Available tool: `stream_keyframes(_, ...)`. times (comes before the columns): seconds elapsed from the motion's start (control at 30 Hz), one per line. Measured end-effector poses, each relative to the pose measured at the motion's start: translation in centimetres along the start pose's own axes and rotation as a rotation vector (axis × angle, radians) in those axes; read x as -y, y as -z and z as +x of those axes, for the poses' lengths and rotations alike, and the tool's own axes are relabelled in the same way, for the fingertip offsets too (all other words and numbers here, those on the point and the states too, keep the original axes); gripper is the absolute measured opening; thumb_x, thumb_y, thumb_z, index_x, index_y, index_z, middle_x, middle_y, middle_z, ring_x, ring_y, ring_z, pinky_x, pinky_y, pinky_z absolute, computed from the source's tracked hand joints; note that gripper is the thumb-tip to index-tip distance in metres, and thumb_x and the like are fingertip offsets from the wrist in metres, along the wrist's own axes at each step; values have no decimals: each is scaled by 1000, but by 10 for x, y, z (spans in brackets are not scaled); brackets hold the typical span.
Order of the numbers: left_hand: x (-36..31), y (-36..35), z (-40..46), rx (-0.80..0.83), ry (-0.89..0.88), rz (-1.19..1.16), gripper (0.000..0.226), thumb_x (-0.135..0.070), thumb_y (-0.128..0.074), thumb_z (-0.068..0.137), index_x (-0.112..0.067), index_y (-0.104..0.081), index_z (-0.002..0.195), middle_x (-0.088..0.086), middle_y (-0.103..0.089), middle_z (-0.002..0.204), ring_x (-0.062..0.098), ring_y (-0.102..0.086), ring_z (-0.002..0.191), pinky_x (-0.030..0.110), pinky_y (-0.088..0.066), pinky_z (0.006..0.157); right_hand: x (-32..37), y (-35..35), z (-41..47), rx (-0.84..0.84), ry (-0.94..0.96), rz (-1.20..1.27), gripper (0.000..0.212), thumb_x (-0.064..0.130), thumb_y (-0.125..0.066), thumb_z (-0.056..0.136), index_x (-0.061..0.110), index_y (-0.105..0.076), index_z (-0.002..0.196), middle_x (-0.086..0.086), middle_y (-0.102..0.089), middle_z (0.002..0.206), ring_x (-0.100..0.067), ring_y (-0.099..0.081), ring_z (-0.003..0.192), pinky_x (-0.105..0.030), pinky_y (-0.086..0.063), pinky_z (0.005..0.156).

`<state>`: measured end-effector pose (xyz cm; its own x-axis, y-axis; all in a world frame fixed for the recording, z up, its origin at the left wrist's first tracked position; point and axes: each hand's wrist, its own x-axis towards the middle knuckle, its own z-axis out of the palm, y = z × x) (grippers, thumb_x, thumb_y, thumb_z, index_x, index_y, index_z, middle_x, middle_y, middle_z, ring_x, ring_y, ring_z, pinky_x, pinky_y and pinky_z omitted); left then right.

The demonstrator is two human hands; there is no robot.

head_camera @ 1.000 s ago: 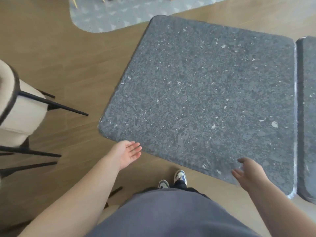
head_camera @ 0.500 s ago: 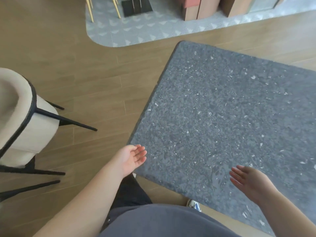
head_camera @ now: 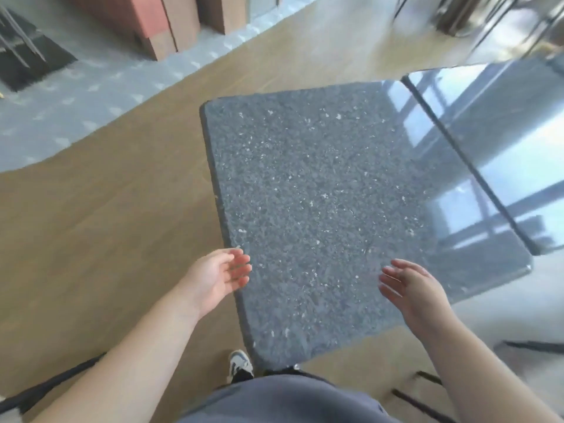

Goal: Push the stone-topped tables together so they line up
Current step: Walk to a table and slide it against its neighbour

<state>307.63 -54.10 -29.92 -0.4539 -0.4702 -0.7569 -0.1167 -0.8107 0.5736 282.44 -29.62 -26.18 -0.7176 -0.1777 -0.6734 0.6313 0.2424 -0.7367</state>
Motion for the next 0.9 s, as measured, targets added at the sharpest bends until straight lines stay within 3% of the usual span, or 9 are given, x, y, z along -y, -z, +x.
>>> stream_keyframes(0.2,-17,-88,6,278,11,79,23,-4,-38,102,-5,-61,102,12,-71,90,28,-67,84,42,-53,79,35,45,-36,-194,123,166,23,-5,-47,94,13,-61,96,-7,-65,86,-23,-63,78,-37,-52,83)
stream_keyframes(0.4,-50,-111,-8,518,35,291,23,-4,-37,103,-3,-61,104,14,-68,93,30,-65,87,44,-53,81,11,42,-96,-369,196,385,26,-4,-40,96,8,-60,108,-7,-64,87,-22,-62,79,-34,-53,77)
stream_keyframes(0.57,-115,-52,0,628,45,428,24,-7,-38,103,-4,-61,105,14,-68,95,30,-65,91,44,-54,81,-37,-32,-137,-473,202,537,26,-2,-36,97,8,-59,106,-8,-62,87,-22,-60,79,-34,-52,74)
stream_keyframes(0.7,-187,27,21,622,34,432,23,-7,-38,102,-5,-61,104,12,-70,93,27,-67,87,42,-54,77,-68,-127,-149,-480,162,593,26,-2,-36,98,11,-59,99,-7,-60,86,-21,-57,75,-35,-51,72)
stream_keyframes(0.9,-277,106,58,593,37,360,23,-5,-39,101,-5,-61,104,12,-71,90,27,-68,83,42,-55,77,-52,-235,-149,-482,134,526,25,-2,-37,98,10,-59,102,-9,-60,88,-22,-57,77,-35,-50,71)
